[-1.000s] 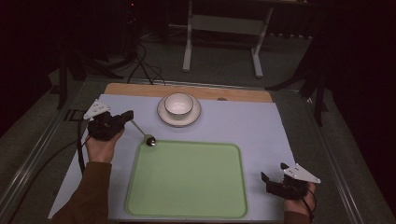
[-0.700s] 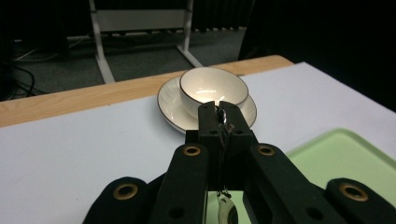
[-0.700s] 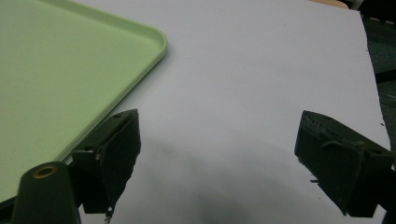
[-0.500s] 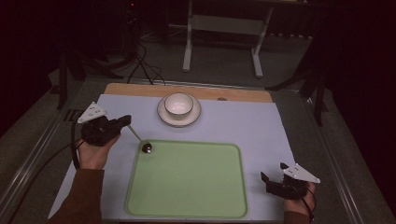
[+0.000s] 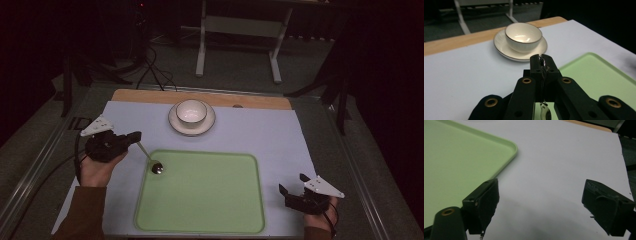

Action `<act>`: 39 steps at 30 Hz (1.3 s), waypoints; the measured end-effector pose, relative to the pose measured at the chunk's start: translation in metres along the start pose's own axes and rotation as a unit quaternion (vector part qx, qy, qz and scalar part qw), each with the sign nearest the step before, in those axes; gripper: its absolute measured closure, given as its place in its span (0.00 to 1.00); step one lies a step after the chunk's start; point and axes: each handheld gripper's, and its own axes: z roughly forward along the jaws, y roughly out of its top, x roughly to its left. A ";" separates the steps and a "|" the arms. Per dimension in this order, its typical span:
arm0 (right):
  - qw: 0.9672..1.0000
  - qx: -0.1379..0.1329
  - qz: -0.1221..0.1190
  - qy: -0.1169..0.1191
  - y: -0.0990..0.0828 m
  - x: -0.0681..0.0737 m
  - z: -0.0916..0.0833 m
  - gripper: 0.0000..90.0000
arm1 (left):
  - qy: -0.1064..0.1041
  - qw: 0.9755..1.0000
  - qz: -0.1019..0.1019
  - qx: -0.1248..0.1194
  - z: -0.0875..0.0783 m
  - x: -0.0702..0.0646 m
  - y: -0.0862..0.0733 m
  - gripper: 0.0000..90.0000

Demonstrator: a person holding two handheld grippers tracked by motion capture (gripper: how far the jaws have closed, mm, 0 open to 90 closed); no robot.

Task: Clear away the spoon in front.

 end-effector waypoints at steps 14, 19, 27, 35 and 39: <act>0.999 -0.033 -0.012 0.012 0.003 0.003 -0.005 0.16 | -0.026 0.998 -0.026 0.042 -0.005 0.000 -0.022 0.99; 0.999 -0.044 -0.014 0.016 0.004 0.004 -0.006 0.16 | -0.042 0.997 -0.031 0.047 -0.007 -0.001 -0.026 0.99; 0.999 -0.048 -0.013 0.015 0.003 0.004 -0.006 0.16 | -0.095 0.992 -0.039 0.069 -0.002 -0.001 -0.031 0.98; 0.999 -0.045 -0.014 0.017 0.004 0.006 -0.004 0.16 | -0.096 0.993 -0.043 0.055 0.014 0.013 -0.052 0.93; 0.999 -0.044 -0.016 0.018 0.004 0.006 -0.003 0.16 | -0.097 0.992 -0.039 0.065 0.022 0.015 -0.057 0.91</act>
